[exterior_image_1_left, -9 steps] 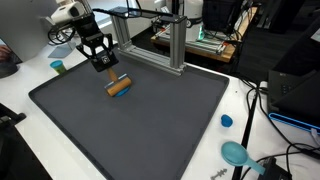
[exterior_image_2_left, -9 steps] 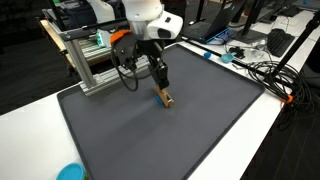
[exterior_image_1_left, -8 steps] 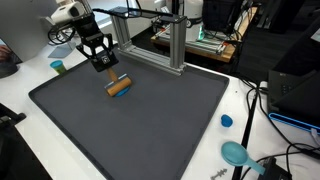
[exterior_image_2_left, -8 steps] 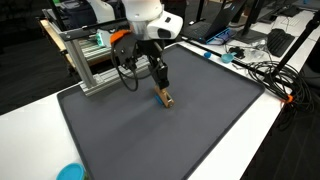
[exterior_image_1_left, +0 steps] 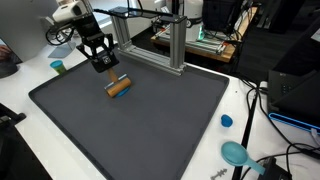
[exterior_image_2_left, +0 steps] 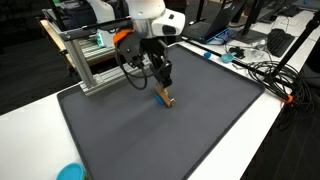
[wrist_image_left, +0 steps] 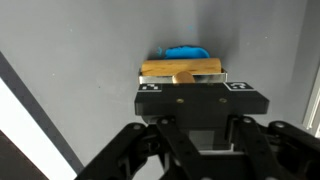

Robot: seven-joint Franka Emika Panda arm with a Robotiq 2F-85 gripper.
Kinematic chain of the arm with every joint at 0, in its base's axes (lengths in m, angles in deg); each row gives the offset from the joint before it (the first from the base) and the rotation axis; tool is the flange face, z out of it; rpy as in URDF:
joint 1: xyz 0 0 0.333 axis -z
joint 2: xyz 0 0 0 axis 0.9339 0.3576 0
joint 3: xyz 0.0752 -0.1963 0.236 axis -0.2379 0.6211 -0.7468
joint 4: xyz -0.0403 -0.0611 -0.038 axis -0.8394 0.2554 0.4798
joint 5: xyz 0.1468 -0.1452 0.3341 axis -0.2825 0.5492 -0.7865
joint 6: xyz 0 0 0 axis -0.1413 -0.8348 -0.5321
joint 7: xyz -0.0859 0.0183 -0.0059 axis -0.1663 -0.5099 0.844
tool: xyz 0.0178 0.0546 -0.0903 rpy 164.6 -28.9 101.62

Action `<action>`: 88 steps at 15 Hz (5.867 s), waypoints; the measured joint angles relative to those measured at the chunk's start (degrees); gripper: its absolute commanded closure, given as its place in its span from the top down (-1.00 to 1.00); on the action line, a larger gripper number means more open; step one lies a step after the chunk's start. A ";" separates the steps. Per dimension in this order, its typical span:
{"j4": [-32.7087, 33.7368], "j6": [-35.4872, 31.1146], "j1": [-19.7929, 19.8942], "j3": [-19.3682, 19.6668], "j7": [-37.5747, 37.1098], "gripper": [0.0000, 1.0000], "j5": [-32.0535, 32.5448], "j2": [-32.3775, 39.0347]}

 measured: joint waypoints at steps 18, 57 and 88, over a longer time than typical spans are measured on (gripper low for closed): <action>-7.54 0.93 -1.17 1.53 -3.95 -0.57 -1.41 -9.81; 0.97 2.52 -1.24 -0.21 5.61 -0.57 -1.44 0.69; -19.25 -16.31 -2.56 2.88 -7.26 -0.57 -10.59 -12.62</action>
